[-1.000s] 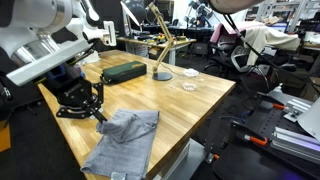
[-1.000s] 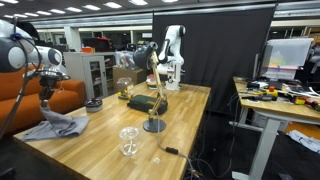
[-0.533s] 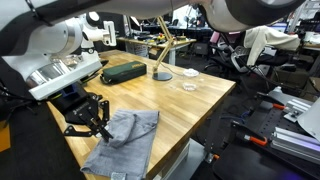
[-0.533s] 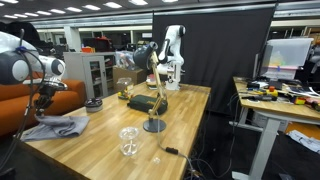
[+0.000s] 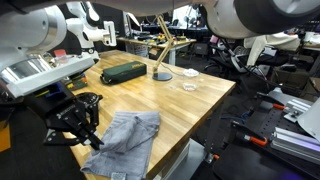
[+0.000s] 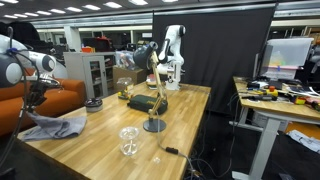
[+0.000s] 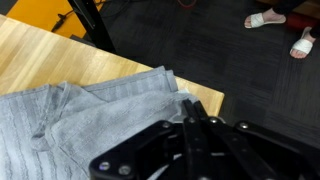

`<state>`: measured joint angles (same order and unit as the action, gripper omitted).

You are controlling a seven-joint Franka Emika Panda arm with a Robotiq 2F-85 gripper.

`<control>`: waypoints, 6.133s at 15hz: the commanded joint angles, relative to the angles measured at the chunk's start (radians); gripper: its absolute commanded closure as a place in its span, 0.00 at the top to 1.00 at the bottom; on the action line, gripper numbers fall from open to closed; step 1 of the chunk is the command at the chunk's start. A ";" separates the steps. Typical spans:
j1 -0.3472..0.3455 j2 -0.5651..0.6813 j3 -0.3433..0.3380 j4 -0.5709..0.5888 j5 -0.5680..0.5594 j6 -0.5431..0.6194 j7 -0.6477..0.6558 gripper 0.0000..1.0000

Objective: Fold the grey towel from right to left

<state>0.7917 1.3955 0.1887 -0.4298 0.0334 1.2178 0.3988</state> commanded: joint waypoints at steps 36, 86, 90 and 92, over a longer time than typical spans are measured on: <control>-0.129 0.084 -0.091 0.026 -0.053 0.075 -0.455 1.00; -0.133 0.079 -0.072 -0.044 -0.050 0.313 -0.434 1.00; -0.133 0.079 -0.077 -0.044 -0.051 0.312 -0.418 1.00; -0.130 0.079 -0.075 -0.046 -0.047 0.307 -0.405 1.00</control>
<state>0.6526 1.4743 0.1245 -0.4805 -0.0136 1.5334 -0.0324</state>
